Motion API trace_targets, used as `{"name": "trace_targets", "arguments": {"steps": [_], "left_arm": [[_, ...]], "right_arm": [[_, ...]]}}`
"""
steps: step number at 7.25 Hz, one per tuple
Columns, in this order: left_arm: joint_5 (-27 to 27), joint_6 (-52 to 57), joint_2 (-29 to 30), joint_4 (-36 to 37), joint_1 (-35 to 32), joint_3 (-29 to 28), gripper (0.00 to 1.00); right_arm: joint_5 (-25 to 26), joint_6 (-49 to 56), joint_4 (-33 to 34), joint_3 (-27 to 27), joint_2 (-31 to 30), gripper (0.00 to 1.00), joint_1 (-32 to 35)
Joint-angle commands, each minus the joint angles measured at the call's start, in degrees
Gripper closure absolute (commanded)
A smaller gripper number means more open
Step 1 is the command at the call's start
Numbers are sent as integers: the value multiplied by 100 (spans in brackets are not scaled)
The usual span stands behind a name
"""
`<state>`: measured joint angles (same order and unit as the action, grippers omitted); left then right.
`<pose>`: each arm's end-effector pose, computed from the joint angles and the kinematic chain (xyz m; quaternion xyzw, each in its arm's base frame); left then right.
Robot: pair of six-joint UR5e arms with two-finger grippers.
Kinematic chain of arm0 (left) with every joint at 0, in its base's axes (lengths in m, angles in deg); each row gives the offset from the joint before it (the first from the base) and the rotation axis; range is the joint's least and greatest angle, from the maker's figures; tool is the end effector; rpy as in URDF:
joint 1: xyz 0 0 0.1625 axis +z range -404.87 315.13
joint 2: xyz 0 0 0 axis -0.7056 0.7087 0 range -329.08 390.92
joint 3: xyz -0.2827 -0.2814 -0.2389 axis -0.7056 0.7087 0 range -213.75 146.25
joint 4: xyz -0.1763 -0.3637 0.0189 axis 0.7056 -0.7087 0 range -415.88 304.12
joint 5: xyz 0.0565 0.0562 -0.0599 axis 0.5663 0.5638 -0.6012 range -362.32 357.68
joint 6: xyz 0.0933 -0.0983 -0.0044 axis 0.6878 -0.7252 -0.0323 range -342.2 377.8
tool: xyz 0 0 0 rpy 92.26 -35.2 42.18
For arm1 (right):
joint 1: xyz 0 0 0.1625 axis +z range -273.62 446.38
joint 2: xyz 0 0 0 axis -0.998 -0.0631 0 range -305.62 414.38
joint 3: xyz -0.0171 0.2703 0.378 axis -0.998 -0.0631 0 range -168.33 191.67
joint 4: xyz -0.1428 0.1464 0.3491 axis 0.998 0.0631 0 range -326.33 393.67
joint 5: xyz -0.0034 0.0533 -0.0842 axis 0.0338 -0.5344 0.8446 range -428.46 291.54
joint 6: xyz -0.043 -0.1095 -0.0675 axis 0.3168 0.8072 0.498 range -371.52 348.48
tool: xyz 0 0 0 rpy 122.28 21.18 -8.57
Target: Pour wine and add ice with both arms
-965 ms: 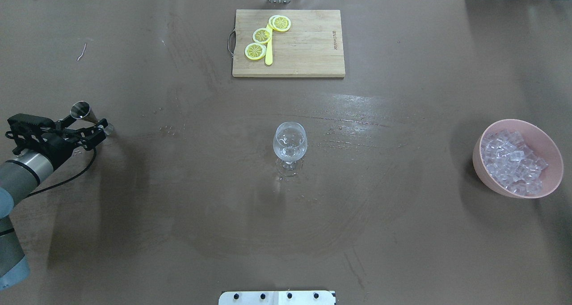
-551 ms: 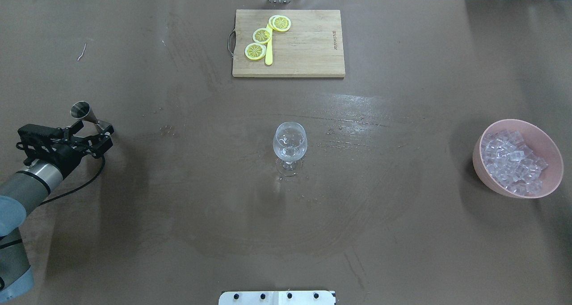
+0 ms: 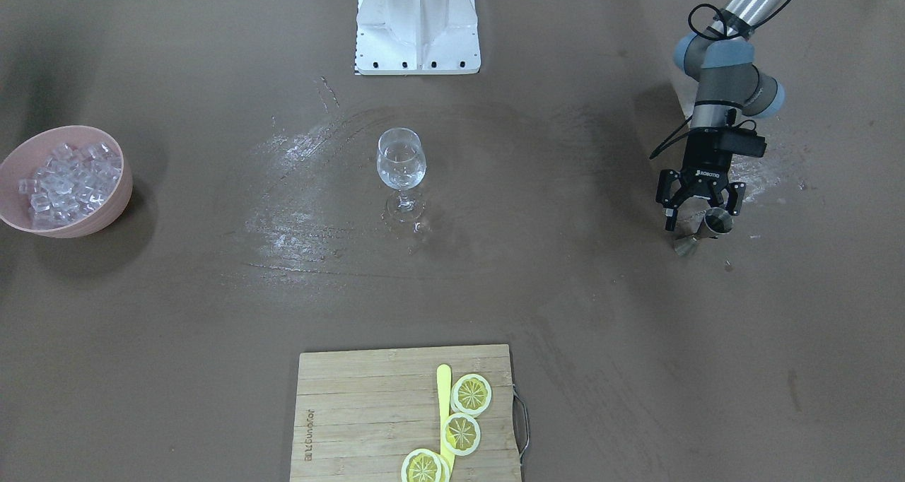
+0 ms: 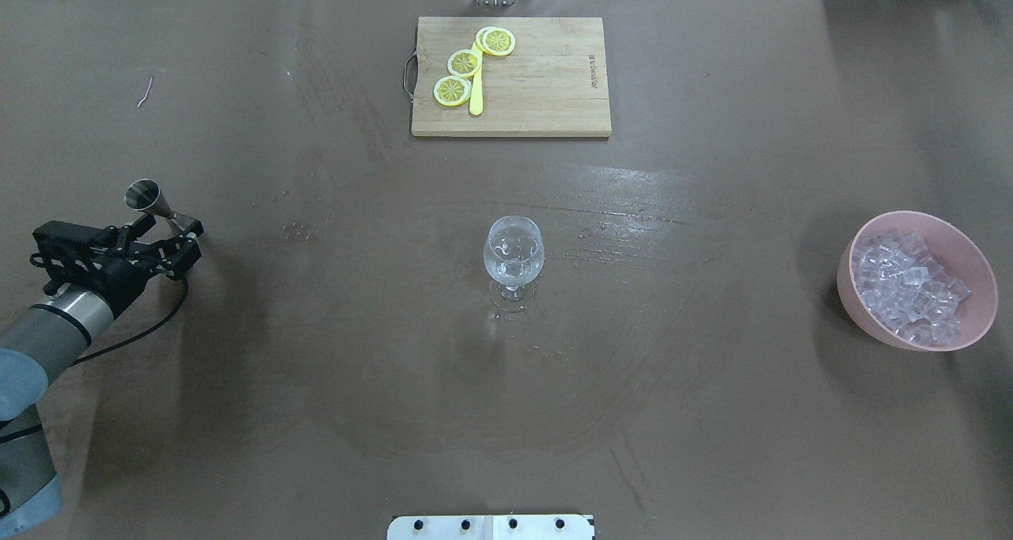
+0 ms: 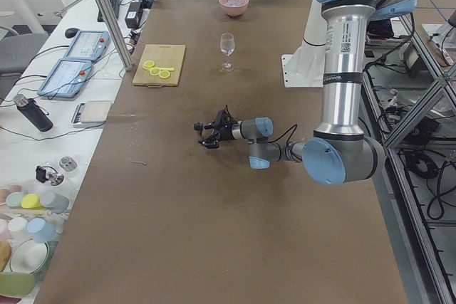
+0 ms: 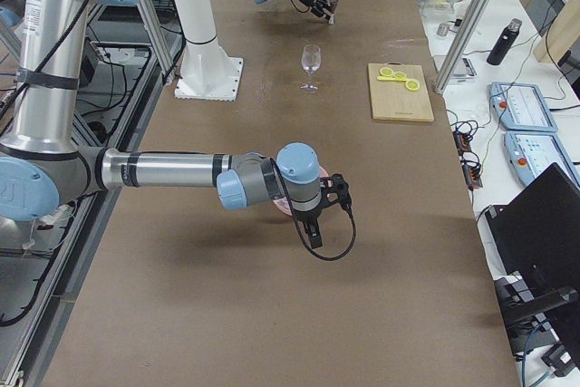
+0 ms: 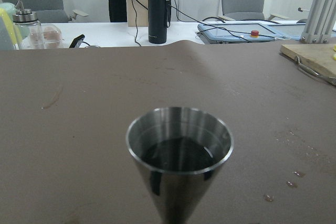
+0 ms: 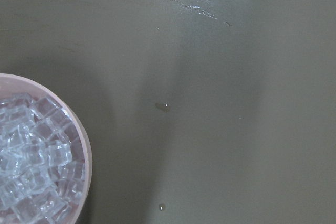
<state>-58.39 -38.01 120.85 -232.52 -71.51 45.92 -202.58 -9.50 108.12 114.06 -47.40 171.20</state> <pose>0.3606 -0.4147 0.6262 0.4968 0.3931 -0.1301 0.7627 0.0017 -0.4117 0.6794 0.1200 -0.3753 -0.1104 0.9125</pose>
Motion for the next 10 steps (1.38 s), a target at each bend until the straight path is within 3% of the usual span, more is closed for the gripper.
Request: {"name": "trace_targets", "arguments": {"steps": [1, 7, 10], "left_arm": [[8, 0, 7, -71, -8, 14, 17], [96, -1, 94, -72, -141, 5, 17], [105, -9, 112, -72, -158, -74, 22]], "right_arm": [[0, 0, 0, 0, 0, 0, 0], [0, 0, 0, 0, 0, 0, 0], [0, 0, 0, 0, 0, 0, 0]]}}
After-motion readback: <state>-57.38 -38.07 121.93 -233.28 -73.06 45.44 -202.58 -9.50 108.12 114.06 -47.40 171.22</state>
